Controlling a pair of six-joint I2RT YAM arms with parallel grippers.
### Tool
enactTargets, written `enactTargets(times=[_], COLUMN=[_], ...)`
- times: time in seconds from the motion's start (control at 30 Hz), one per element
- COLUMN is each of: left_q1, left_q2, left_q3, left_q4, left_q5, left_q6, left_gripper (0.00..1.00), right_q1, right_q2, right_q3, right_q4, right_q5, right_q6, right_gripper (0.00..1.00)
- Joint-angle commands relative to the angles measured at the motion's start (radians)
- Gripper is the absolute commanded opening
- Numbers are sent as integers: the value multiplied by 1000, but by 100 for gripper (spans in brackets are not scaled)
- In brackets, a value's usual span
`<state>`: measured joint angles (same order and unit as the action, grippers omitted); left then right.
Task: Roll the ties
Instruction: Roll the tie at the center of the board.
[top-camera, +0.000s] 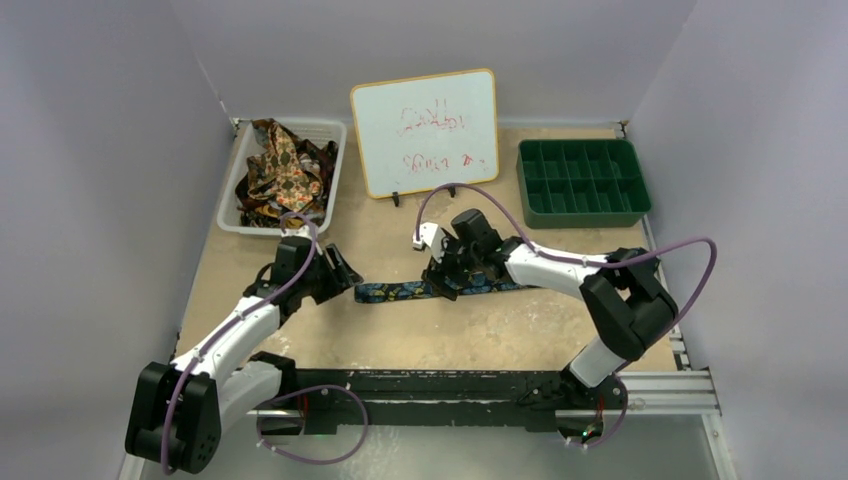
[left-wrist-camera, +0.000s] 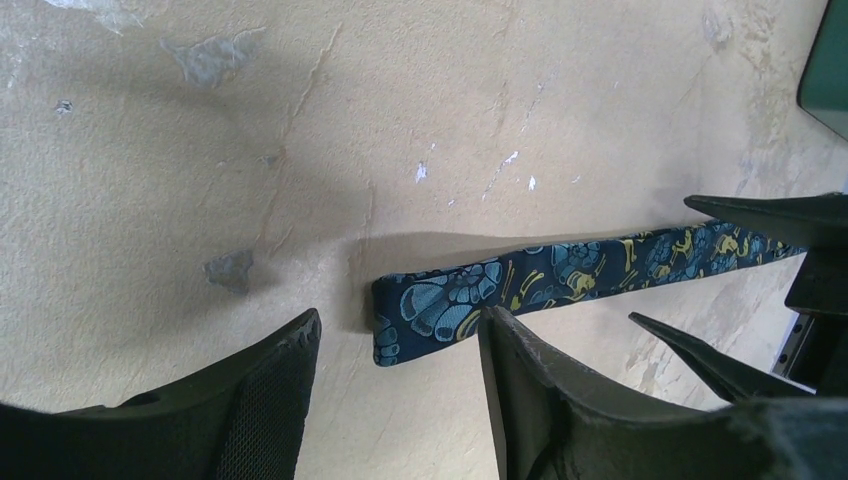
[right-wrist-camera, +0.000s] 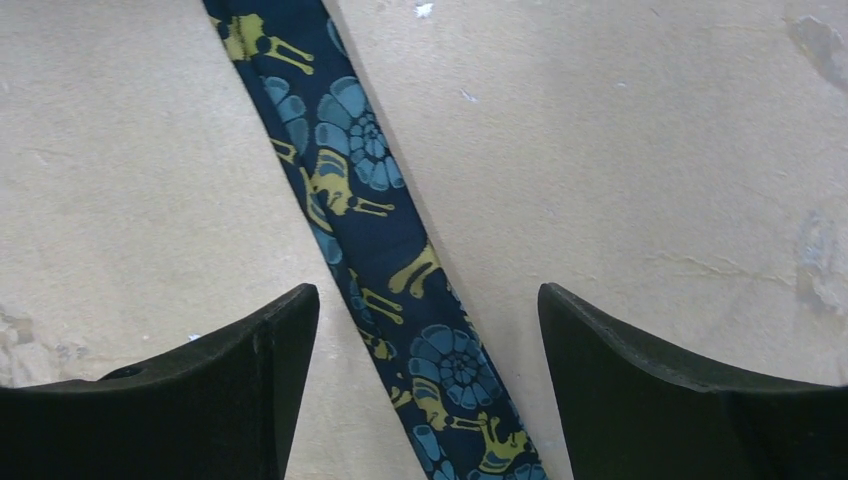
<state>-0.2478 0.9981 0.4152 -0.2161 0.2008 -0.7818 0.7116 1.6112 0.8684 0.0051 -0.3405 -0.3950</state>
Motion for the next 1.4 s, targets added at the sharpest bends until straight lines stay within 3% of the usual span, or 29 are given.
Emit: enactTargets(times=[0.0, 0.3, 0.63, 0.9, 1.03, 1.2, 1.3, 1.37], left_q1=[7, 7, 7, 7, 7, 7, 7, 7], left_q2=[-15, -16, -10, -9, -1, 0, -3, -10], left_q3=[33, 34, 26, 24, 15, -14, -22, -23], left_q4=[-4, -6, 4, 4, 9, 34, 39, 34], left_q5=[-16, -18, -15, -4, 3, 23, 36, 38], left_q6=[15, 15, 12, 15, 13, 7, 7, 6], left_gripper=[58, 58, 58, 58, 59, 59, 59, 59], right_q1=[31, 70, 93, 94, 91, 83, 18, -56], right_q2=[6, 33, 20, -58, -177, -272, -270, -305], right_q3=[-14, -25, -20, 12, -11, -58, -28, -45], right_q4=[-2, 6, -2, -8, 120, 301, 217, 207], right_q5=[-46, 64, 94, 157, 208, 292, 352, 273], right_q6=[-23, 7, 40, 120, 252, 658, 868, 930], right_gripper=[82, 72, 41, 56, 67, 82, 98, 99])
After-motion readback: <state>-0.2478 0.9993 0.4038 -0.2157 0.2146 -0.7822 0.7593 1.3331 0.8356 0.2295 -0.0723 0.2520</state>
